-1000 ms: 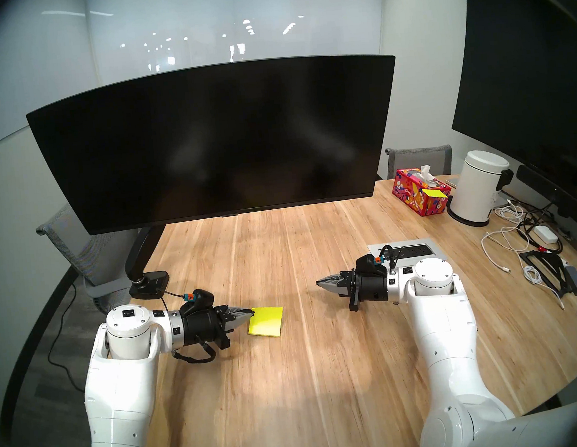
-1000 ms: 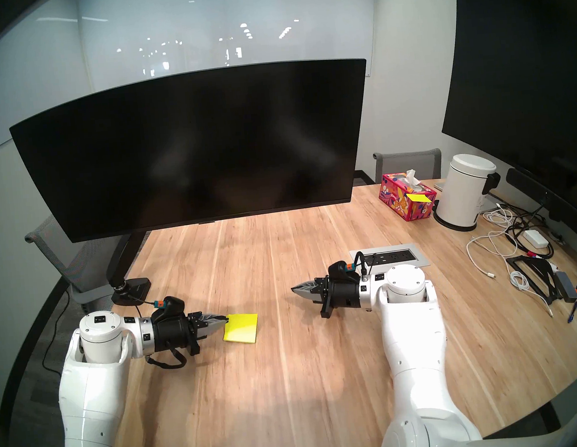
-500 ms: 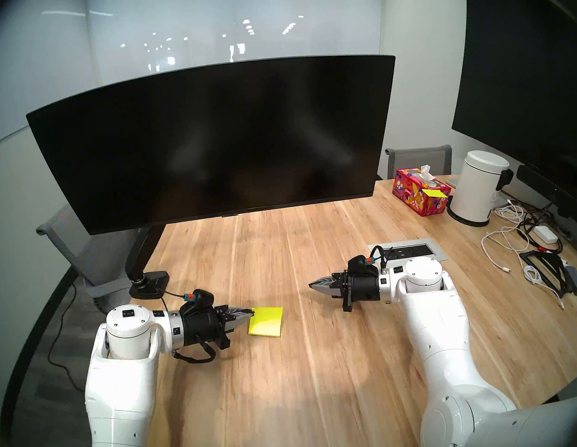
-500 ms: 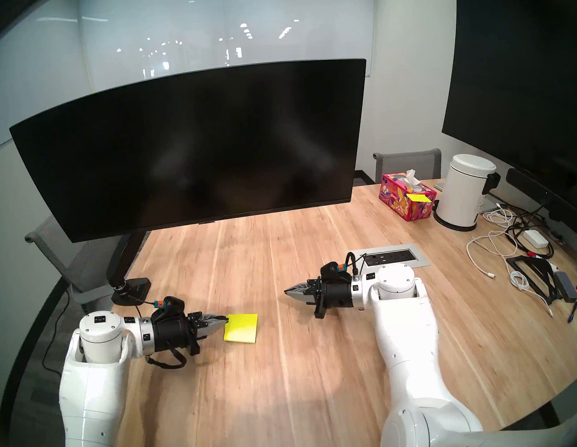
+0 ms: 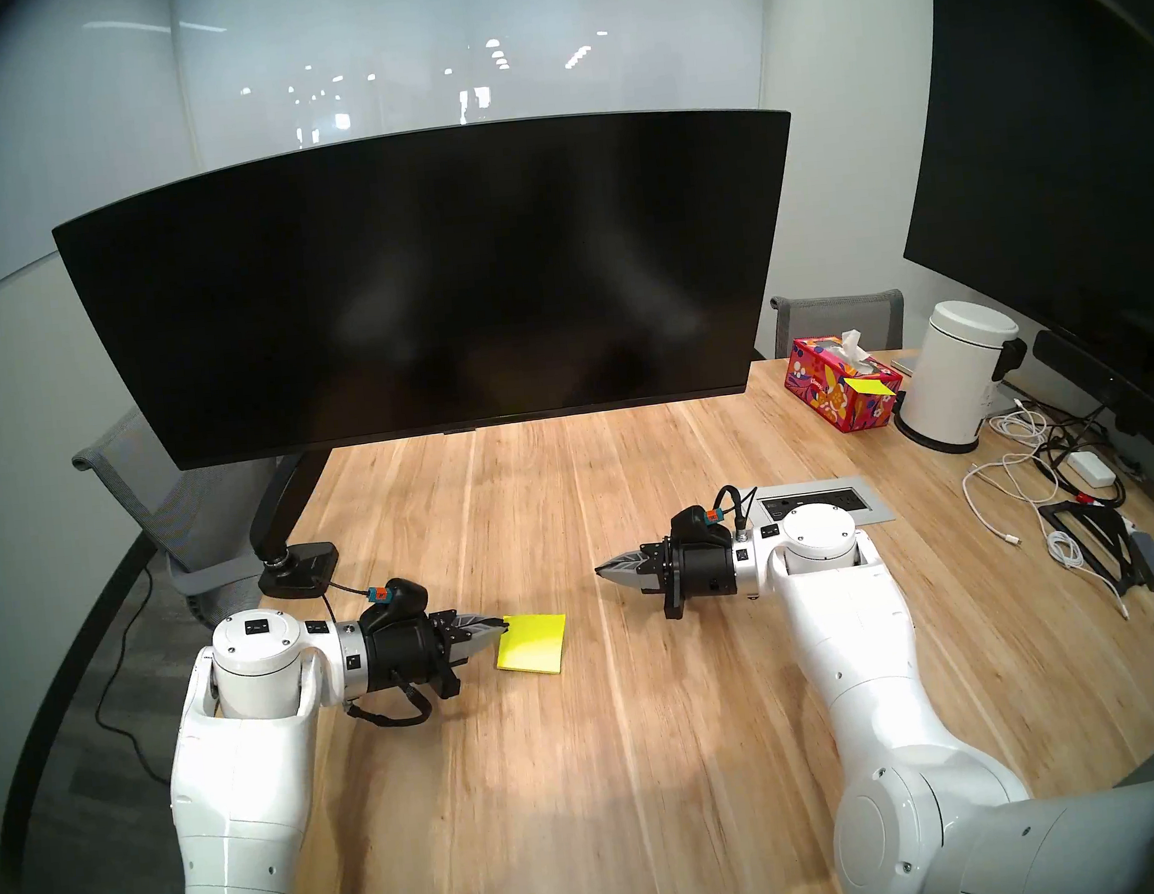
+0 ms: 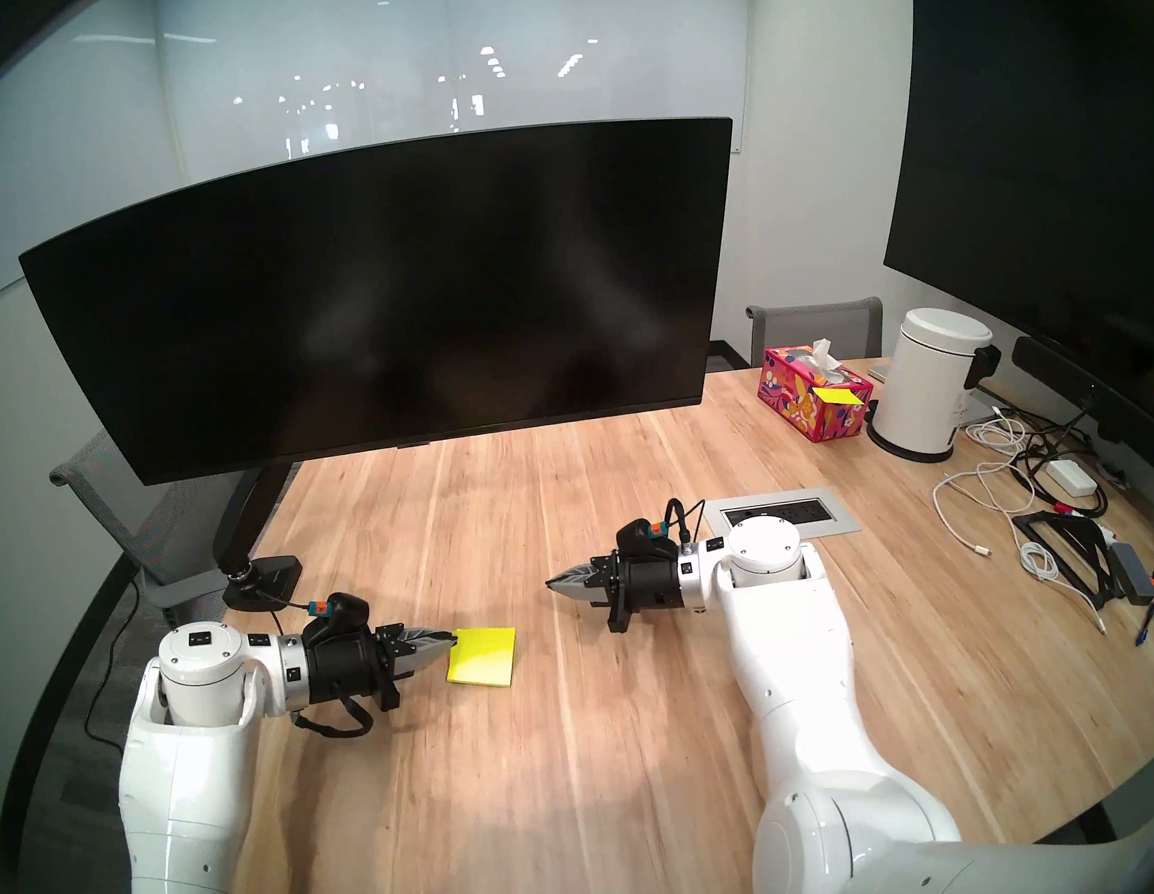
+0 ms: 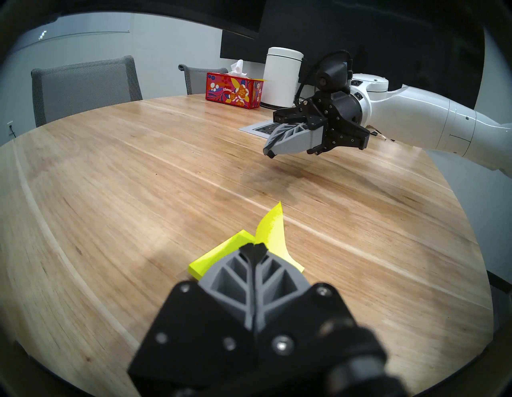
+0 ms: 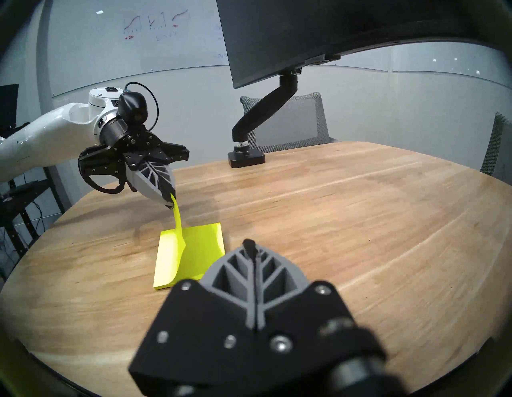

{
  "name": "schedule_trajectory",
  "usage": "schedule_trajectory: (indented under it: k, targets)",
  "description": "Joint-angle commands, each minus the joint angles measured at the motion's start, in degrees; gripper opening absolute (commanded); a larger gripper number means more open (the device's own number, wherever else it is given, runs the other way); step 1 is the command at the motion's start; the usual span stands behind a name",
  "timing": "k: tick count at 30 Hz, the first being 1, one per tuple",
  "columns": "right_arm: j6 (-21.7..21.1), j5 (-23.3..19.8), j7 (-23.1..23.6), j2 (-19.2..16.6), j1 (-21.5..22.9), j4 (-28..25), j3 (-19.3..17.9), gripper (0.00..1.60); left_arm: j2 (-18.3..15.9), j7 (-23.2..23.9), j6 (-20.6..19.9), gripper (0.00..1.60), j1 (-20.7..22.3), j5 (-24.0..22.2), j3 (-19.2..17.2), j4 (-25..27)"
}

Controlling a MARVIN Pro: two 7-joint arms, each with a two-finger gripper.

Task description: Peel one sticky note off the pad and stick it onto the monitor, then press it flat

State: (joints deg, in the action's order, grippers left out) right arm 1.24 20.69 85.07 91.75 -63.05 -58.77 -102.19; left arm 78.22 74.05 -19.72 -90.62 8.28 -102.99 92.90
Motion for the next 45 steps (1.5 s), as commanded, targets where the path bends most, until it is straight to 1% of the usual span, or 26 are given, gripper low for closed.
schedule_trajectory:
  k: [1, 11, 18, 25, 37, 39, 45]
  targets:
    - [-0.20, -2.31, -0.07, -0.04, 2.44, 0.74, 2.47, 0.00, 0.18, -0.05, -0.19, 0.00, 0.38, -0.11, -0.02, 0.76]
    - [-0.49, -5.00, -0.07, -1.21, 3.28, 3.28, 5.94, 0.00, 0.37, 0.13, -0.19, 0.00, 0.42, 0.14, -0.18, 0.78]
    - [-0.49, -5.62, -0.07, -1.72, 4.34, 5.44, 8.12, 0.00, 0.52, 0.27, -0.17, 0.00, 0.45, 0.33, -0.30, 0.78]
    - [-0.60, -6.66, -0.07, -2.61, 5.49, 7.53, 11.60, 0.00, 0.64, 0.41, -0.14, 0.00, 0.49, 0.50, -0.40, 0.76]
    - [-0.19, -8.99, -0.07, -3.58, 6.78, 9.53, 15.59, 0.00, 0.87, 0.64, -0.12, 0.00, 0.54, 0.81, -0.60, 0.77]
    - [0.06, -10.00, -0.07, -3.95, 7.19, 10.19, 16.85, 0.00, 0.92, 0.68, -0.11, 0.00, 0.56, 0.87, -0.63, 0.77]
    - [0.48, -11.20, -0.07, -4.20, 7.89, 11.46, 18.31, 0.00, 1.01, 0.77, -0.10, 0.00, 0.58, 0.99, -0.71, 0.77]
